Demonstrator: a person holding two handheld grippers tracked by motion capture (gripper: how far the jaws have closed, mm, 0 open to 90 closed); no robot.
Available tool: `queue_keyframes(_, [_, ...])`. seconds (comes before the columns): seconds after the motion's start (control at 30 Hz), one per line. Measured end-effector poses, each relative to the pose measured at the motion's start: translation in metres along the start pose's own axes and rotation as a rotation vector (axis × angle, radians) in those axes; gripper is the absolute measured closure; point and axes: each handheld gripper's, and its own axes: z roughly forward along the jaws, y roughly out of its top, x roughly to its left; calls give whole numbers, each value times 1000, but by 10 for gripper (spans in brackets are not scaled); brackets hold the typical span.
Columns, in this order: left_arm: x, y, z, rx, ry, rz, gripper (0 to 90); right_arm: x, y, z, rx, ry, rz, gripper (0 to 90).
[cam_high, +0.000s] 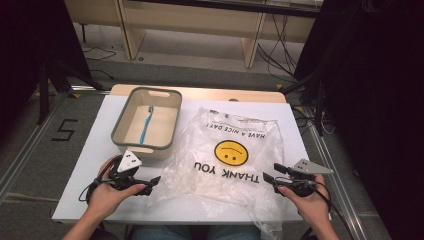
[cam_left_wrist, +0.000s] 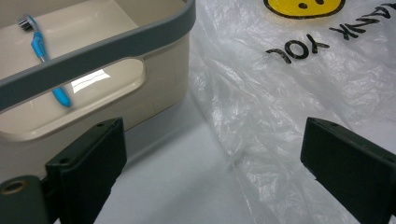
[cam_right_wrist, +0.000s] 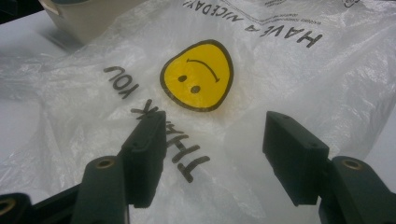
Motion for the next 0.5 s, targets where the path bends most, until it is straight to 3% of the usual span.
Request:
queue_keyframes(0.3, [-2, 0, -1, 5, 6, 12, 71, 2, 2, 0, -8, 3, -4, 408])
queue_keyframes(0.5, [-5, 0, 1, 10, 2, 17, 78, 13, 7, 8, 9, 45, -62, 409])
